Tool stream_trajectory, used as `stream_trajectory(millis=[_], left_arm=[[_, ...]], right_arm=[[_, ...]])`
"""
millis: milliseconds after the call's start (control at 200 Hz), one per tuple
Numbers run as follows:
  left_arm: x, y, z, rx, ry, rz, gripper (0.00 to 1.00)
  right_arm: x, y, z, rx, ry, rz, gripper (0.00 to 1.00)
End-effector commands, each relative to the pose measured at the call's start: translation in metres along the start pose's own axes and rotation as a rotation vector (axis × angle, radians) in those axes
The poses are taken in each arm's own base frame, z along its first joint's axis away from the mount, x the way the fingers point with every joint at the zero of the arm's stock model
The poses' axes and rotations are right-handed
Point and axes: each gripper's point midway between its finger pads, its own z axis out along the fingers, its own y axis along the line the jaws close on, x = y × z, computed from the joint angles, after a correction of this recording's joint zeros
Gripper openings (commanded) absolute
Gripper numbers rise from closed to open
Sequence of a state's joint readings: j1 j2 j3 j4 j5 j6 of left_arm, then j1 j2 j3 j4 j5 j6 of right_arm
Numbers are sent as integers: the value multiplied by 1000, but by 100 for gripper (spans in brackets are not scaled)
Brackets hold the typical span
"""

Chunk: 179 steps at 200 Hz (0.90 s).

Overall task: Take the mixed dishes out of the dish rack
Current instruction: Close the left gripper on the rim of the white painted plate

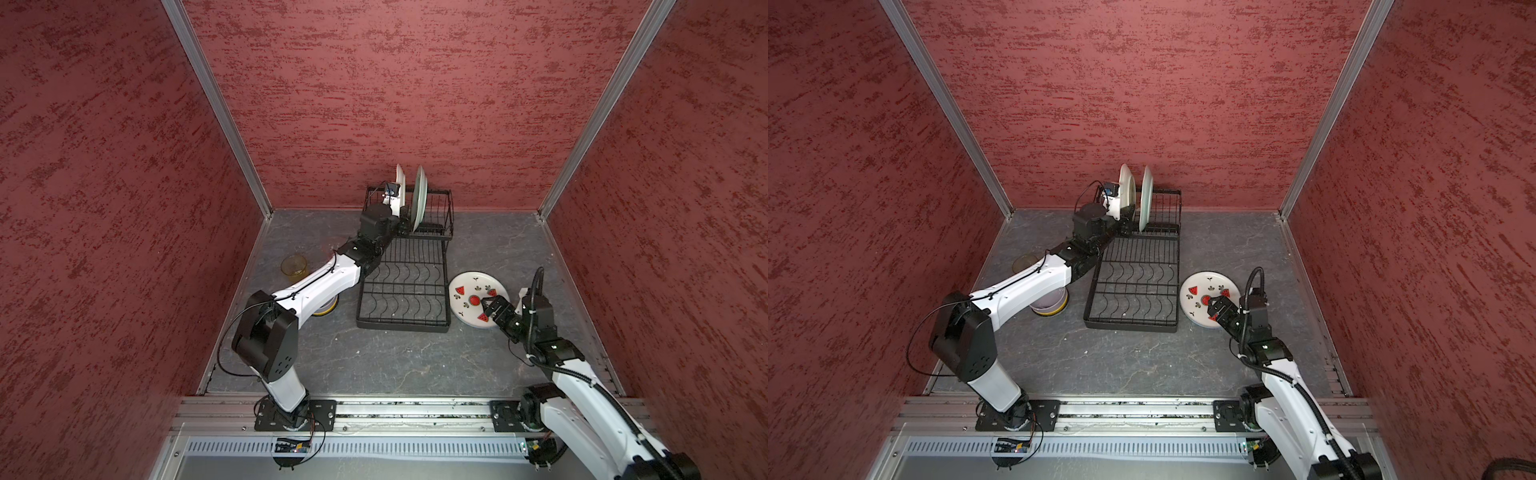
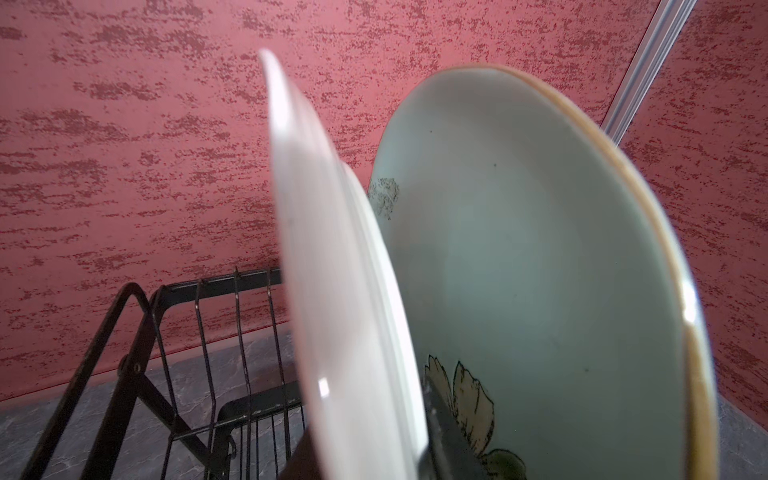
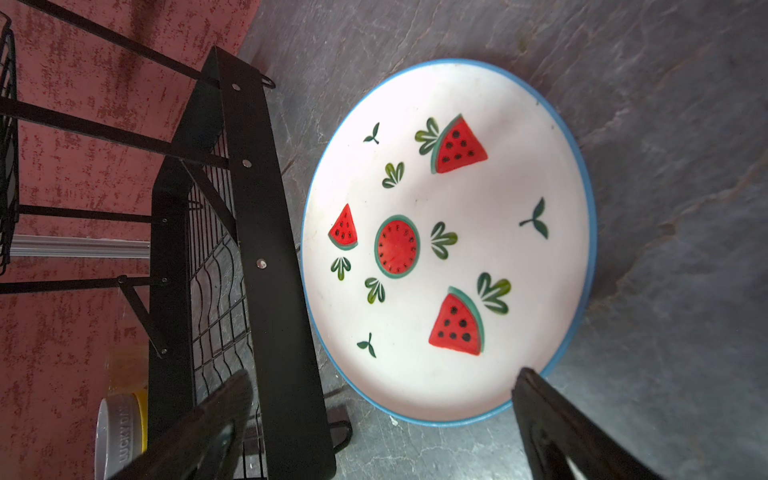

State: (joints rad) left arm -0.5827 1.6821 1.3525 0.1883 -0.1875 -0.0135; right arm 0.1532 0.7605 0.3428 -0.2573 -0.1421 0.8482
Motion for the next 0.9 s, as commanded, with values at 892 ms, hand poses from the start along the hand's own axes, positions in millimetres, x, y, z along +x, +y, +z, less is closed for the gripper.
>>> stream_trajectory(millis=[892], left_arm=[[-58,6,-23,-52,-152,-6,0]], right_arm=[[-6,6,-1,-19,-20,5,99]])
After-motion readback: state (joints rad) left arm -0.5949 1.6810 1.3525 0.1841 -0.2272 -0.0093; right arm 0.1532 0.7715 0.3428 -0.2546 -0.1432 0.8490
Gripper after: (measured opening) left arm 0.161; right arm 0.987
